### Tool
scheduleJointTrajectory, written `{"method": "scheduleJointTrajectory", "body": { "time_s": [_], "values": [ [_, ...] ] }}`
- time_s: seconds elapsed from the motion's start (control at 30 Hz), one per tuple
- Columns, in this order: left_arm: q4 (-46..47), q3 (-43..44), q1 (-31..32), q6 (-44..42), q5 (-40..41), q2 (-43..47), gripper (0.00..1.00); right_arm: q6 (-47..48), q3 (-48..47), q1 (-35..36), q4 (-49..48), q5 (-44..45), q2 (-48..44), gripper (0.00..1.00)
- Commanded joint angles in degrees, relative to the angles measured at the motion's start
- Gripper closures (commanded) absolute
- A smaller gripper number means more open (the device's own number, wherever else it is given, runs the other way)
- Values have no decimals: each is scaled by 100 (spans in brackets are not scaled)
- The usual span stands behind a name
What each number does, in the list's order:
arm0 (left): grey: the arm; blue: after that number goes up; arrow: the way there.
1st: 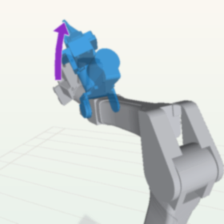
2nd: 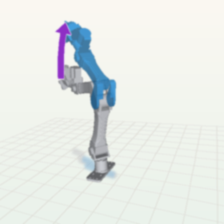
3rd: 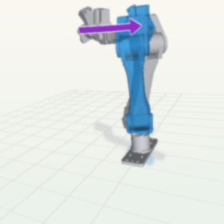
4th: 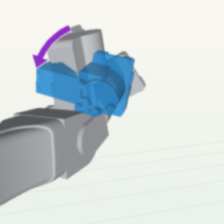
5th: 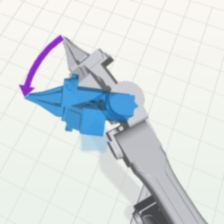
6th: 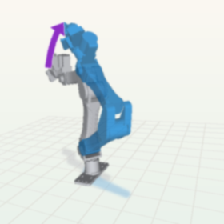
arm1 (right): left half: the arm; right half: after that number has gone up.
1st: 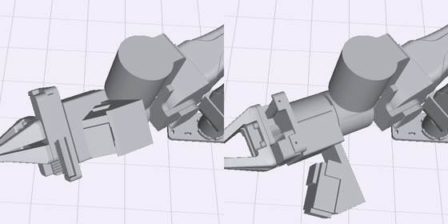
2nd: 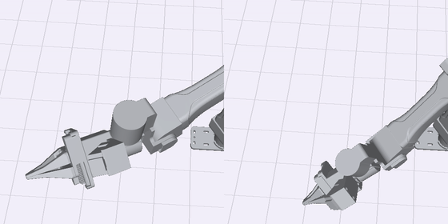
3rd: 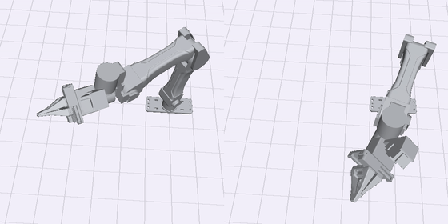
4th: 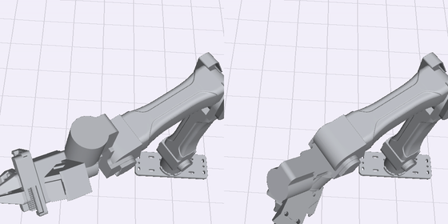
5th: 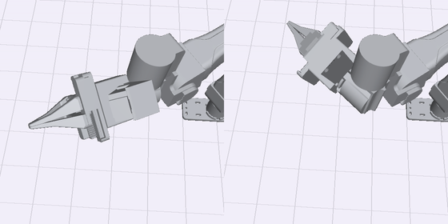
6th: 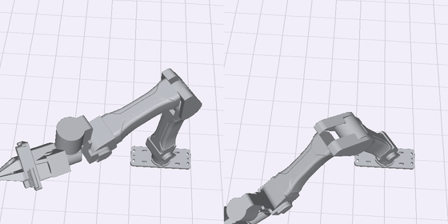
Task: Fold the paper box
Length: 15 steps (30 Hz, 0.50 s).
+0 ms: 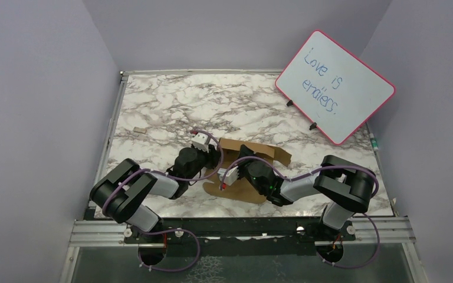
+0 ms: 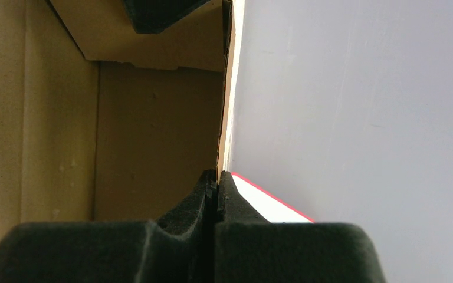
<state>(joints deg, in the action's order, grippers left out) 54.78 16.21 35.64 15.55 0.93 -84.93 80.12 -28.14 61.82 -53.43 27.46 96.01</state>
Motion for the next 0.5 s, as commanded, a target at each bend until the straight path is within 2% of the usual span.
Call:
{"method": "scheduleJointTrajectory", "body": {
  "time_s": [0.0,0.47],
  "values": [
    [925,-78,171,-121,839,-389,63,-128,28,76,91,-124,76,99],
    [2371,128,661,-29,2417,-1525,64,-169,63,111,122,-92,59,99]
  ]
}}
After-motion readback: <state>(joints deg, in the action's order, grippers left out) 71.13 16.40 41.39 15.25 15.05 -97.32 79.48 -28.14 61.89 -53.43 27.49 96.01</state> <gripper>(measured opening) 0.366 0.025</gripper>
